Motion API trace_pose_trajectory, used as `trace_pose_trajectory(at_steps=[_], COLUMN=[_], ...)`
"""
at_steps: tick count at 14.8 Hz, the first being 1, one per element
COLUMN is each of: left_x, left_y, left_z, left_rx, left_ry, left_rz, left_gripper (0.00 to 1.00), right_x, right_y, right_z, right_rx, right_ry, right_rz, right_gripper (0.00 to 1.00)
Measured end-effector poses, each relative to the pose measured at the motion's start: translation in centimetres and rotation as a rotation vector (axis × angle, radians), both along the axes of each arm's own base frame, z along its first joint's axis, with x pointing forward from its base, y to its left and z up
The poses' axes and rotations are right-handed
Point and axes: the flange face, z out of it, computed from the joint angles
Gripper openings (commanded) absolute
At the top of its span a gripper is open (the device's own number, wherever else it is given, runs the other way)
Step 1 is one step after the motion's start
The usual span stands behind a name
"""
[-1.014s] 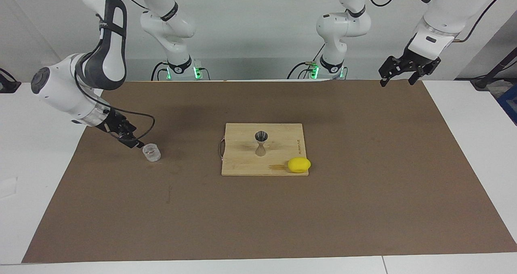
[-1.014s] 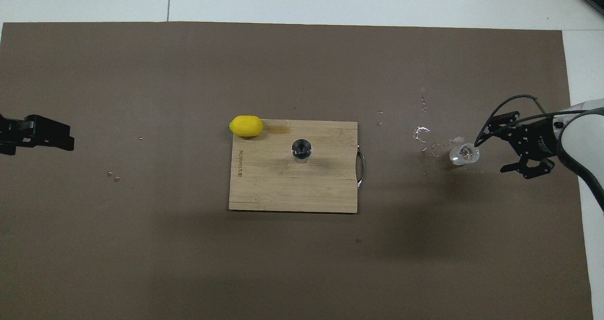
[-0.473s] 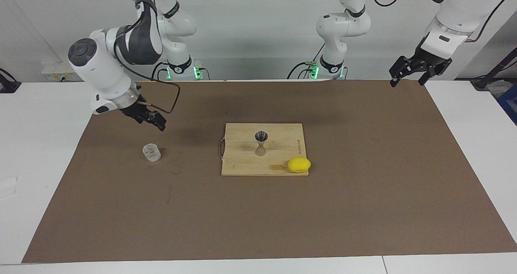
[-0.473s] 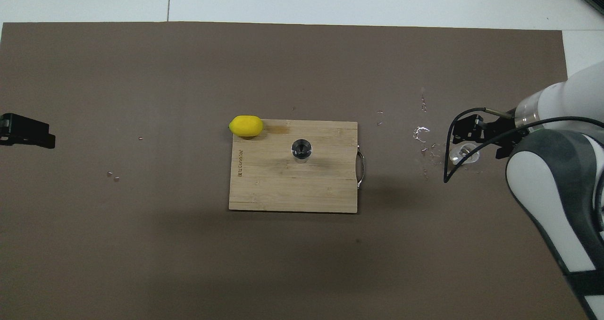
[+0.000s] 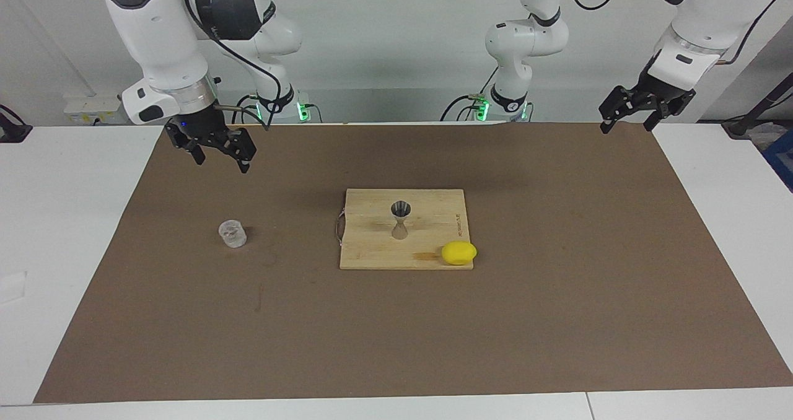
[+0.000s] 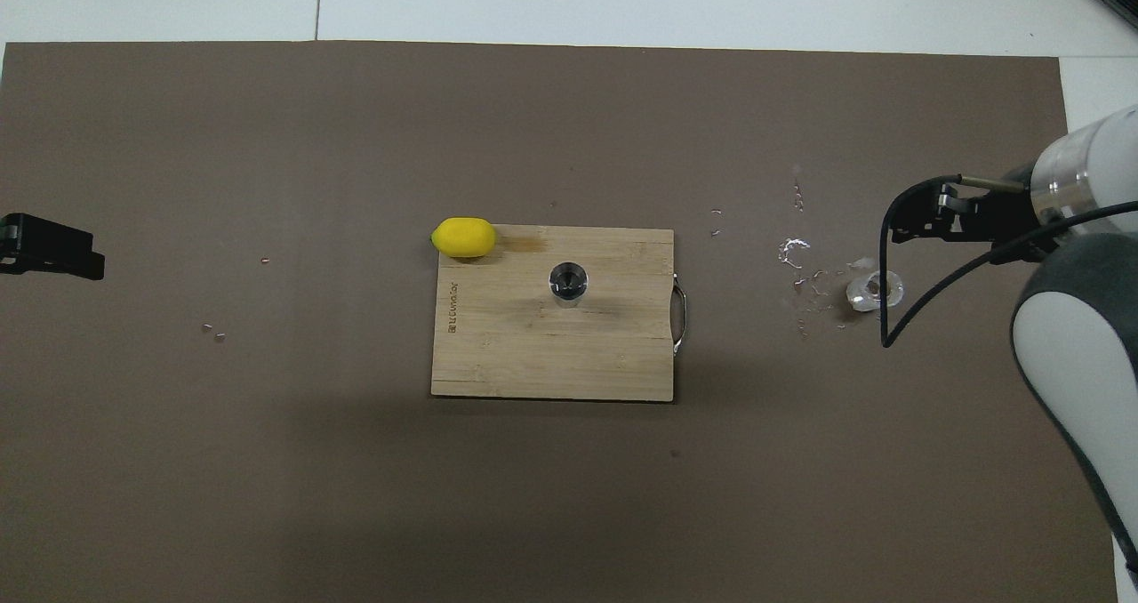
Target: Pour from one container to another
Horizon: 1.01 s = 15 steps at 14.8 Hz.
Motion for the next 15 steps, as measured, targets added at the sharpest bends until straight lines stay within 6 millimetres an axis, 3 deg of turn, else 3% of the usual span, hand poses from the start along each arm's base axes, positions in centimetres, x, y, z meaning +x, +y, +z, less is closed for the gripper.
trace_pose_trajectory(at_steps=[4,15], left_x=[0.0,0.0], left_y=[-0.2,-0.3], left_z=[0.0,-0.3], left_rx=[0.000,0.000], left_ry=[0.000,0.007], left_rz=[-0.004,-0.006], left_gripper=[1.00,1.00], right_x=[-0.4,-0.7], right_y=[0.2,2.0], right_z=[2.2,1.2], right_rx=[-0.014,-0.019], right_ry=[0.027,0.093], right_rz=[0.024,0.137], right_gripper=[1.00,1.00])
